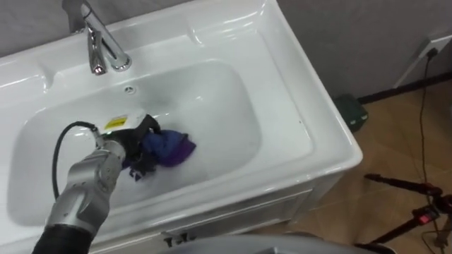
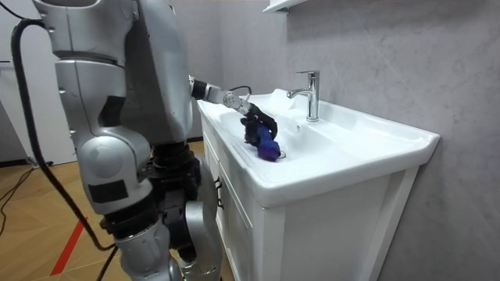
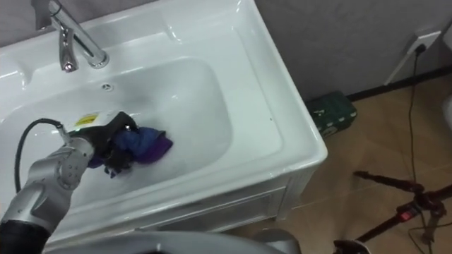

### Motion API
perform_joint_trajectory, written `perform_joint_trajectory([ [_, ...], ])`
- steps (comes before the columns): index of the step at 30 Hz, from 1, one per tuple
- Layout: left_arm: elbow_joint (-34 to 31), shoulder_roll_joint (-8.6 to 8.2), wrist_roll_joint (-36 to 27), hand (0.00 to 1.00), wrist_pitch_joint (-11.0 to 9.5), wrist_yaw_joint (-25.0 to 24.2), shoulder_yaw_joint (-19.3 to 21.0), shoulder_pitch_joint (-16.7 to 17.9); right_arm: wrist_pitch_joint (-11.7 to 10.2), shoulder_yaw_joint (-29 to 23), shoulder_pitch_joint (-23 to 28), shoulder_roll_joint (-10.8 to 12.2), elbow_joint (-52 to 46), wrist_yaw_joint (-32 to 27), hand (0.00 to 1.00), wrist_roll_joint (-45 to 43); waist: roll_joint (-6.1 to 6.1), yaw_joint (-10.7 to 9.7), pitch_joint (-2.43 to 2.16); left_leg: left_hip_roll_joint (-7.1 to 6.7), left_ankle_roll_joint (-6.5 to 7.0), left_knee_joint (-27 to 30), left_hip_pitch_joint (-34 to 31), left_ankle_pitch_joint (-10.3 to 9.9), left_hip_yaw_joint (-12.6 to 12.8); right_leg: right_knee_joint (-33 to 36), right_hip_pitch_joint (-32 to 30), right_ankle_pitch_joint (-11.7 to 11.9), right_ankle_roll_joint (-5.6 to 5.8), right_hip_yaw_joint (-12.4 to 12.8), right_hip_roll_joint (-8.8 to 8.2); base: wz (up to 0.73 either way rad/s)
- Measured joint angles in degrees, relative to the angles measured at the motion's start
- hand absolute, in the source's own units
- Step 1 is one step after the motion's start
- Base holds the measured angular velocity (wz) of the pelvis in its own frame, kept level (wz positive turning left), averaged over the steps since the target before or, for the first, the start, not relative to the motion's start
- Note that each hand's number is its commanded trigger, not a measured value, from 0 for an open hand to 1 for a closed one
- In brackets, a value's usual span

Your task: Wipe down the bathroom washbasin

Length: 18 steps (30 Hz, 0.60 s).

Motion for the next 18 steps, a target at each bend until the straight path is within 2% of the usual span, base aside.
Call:
perform_joint_trajectory([
  [4,1.2,0.16,0.6,1.00,-0.2,4.9,3.3,0.3,-0.1,-0.6,-0.3,-0.2,-0.9,0.0,0.00,-0.3,-0.02,2.3,0.07,-0.23,0.00,0.0,-0.3,0.0,-1.6,-0.2,0.3,0.0,0.05,-1.0,-0.14,0.15],
  [8,1.6,0.15,0.7,1.00,-0.5,9.5,5.4,2.0,-0.3,-0.8,-0.3,-0.1,-1.7,-0.4,0.00,0.4,0.10,2.9,0.12,-0.68,-0.04,0.1,0.0,0.1,-3.8,-1.3,1.9,-0.1,0.28,-3.0,-0.19,0.27],
  [13,0.8,-0.16,1.0,1.00,-1.3,13.9,7.9,3.0,-0.6,-0.9,-0.1,-0.1,-1.5,-1.7,0.00,1.5,0.33,5.5,0.17,-0.77,-0.08,0.0,-0.1,0.1,-4.3,-1.4,2.0,-0.3,0.21,-3.1,-0.18,0.03],
  [18,0.0,-0.45,2.3,1.00,-1.1,19.2,12.6,3.4,-0.5,-2.2,0.0,-0.1,-1.3,-2.5,0.00,1.4,0.67,5.8,-0.03,-1.08,-0.09,0.0,-0.9,0.1,-5.9,-2.0,2.1,-0.3,0.31,-4.6,-0.29,0.14],
])
